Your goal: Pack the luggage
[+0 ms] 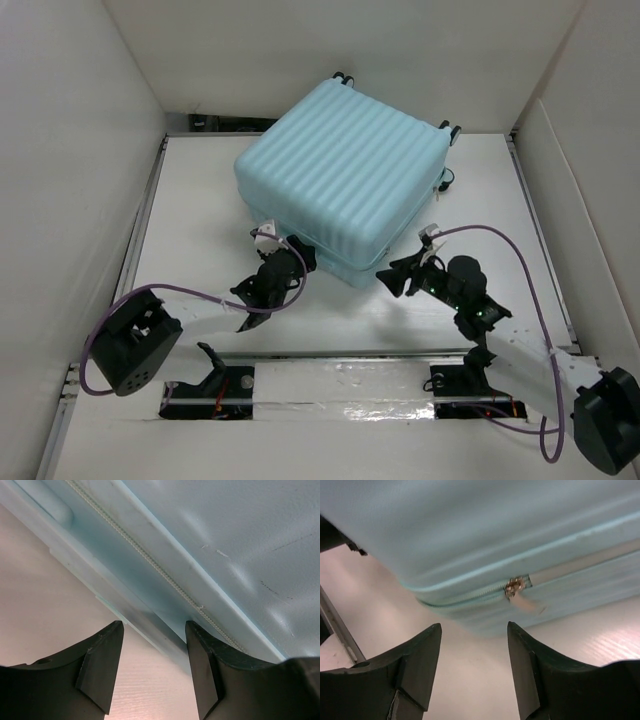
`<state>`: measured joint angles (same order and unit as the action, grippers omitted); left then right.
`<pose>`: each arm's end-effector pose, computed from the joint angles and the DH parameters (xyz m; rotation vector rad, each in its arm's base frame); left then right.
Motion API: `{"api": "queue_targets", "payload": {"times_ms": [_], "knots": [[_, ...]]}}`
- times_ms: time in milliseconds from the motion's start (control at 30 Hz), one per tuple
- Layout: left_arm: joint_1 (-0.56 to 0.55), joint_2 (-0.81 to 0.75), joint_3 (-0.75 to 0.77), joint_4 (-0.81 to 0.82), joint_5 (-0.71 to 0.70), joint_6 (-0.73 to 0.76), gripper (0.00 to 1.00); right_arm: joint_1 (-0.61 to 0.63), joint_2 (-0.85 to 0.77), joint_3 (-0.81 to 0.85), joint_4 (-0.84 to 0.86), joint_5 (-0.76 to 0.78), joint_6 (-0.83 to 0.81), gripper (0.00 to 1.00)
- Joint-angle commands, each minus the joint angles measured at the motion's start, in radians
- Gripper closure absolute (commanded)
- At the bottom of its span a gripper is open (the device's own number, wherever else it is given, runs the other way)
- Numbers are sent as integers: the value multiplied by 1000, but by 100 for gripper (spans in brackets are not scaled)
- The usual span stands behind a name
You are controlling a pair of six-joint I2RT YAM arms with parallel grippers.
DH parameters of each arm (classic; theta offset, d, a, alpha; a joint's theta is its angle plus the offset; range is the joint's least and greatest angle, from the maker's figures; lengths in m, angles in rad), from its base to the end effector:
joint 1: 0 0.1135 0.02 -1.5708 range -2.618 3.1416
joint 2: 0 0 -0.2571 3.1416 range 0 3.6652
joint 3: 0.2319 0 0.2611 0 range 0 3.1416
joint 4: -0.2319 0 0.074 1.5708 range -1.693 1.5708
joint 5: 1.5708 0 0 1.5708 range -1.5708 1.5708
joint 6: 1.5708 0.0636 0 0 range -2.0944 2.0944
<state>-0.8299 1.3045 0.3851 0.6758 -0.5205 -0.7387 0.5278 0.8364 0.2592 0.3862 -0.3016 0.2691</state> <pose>0.2120 -0.1849 0.1647 -0.2908 1.8061 -0.6515 0.1855 0.1300 0.1904 -0.4602 1.7720 0.8360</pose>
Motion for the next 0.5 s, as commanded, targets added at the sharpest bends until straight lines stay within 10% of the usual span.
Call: {"api": "queue_targets", "payload": {"times_ms": [0, 467], "knots": [[11, -27, -5, 2, 128, 16, 50, -12, -94, -29, -72, 5, 33, 39], [51, 24, 40, 18, 180, 27, 53, -66, -10, 18, -15, 73, -10, 50]]}}
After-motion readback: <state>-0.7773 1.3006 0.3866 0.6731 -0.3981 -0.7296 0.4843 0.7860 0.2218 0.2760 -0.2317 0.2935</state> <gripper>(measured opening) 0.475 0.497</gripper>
